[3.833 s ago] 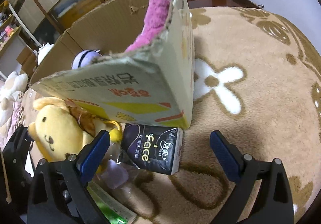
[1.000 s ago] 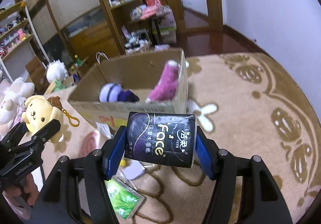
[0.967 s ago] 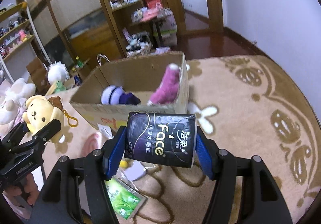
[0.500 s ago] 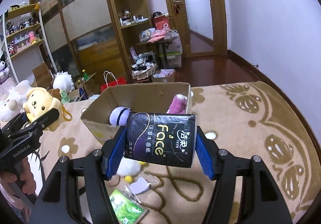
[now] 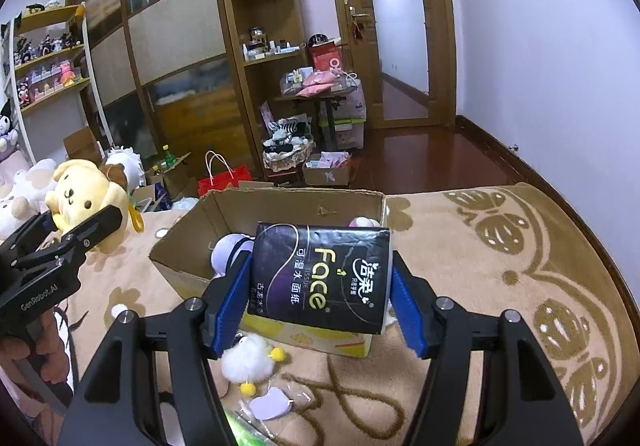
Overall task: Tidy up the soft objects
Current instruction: 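Lift the yellow dog with the left gripper while the right carries the tissue pack over the box, then lower the yellow dog into the box with the left gripper while the right releases the tissue pack, then withdraw both open grippers from the box back over the rug, then grasp the pink swirl cushion with the left gripper while the right grasps the green tissue pack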
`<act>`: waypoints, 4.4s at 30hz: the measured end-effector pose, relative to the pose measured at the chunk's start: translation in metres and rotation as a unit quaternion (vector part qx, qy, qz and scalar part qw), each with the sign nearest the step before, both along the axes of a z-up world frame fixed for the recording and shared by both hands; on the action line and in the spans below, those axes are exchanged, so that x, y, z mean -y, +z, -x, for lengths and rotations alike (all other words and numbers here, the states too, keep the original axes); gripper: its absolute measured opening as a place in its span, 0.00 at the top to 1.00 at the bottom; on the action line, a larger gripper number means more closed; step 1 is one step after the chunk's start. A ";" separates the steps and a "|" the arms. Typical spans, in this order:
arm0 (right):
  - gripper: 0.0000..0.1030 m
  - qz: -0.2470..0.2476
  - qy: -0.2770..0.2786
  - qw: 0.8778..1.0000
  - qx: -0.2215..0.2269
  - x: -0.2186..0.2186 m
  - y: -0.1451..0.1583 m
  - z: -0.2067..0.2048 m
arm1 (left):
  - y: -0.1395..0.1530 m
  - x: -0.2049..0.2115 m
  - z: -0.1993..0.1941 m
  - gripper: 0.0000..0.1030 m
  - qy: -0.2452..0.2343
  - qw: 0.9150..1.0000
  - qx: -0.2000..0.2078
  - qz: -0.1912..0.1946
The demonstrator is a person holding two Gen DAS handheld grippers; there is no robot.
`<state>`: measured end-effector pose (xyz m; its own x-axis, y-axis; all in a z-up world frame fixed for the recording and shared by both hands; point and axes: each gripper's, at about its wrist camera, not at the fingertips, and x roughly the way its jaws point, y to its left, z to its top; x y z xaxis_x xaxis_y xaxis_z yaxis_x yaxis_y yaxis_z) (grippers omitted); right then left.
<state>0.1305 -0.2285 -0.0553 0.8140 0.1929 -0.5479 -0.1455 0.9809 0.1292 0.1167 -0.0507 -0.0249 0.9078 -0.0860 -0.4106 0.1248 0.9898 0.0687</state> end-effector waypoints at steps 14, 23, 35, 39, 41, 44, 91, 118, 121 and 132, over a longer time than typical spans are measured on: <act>0.33 0.005 0.018 1.000 0.001 -0.005 -0.015 -0.026 | -0.018 0.006 -0.035 0.24 -0.018 1.000 -0.018 0.000; 0.33 -0.009 0.026 1.000 -0.004 -0.004 -0.028 -0.038 | -0.033 0.008 -0.050 0.24 -0.031 0.999 -0.040 0.012; 0.32 -0.035 0.027 0.999 -0.014 0.004 -0.040 -0.048 | -0.046 0.014 -0.064 0.24 -0.055 0.995 -0.073 0.031; 0.32 -0.036 0.026 0.999 -0.014 0.005 -0.039 -0.048 | -0.048 0.016 -0.066 0.24 -0.055 0.995 -0.080 0.027; 0.32 -0.036 0.026 0.999 -0.014 0.006 -0.040 -0.048 | -0.048 0.016 -0.069 0.24 -0.054 0.995 -0.082 0.025; 0.32 -0.037 0.026 0.999 -0.014 0.005 -0.039 -0.048 | -0.050 0.016 -0.069 0.24 -0.052 0.995 -0.083 0.020; 0.00 -0.059 0.016 0.998 -0.004 0.006 -0.012 -0.003 | -0.032 -0.013 -0.014 0.04 -0.005 0.992 -0.126 0.030; 0.00 -0.023 0.002 0.997 -0.071 -0.008 -0.015 0.073 | -0.025 -0.016 0.043 0.03 -0.014 0.979 -0.201 0.016; 0.00 -0.019 0.004 0.996 -0.089 -0.011 -0.024 0.072 | -0.032 -0.015 0.036 0.03 -0.019 0.975 -0.222 0.026; 0.00 -0.003 0.027 0.989 -0.148 -0.032 -0.059 0.056 | -0.067 -0.007 0.008 0.03 -0.026 0.957 -0.287 0.028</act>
<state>0.0749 -0.1968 -0.1148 0.6061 0.2365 -0.7595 -0.1528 0.9716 0.1806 0.1082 -0.0432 -0.0922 0.5278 -0.1613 -0.8339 0.1745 0.9815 -0.0794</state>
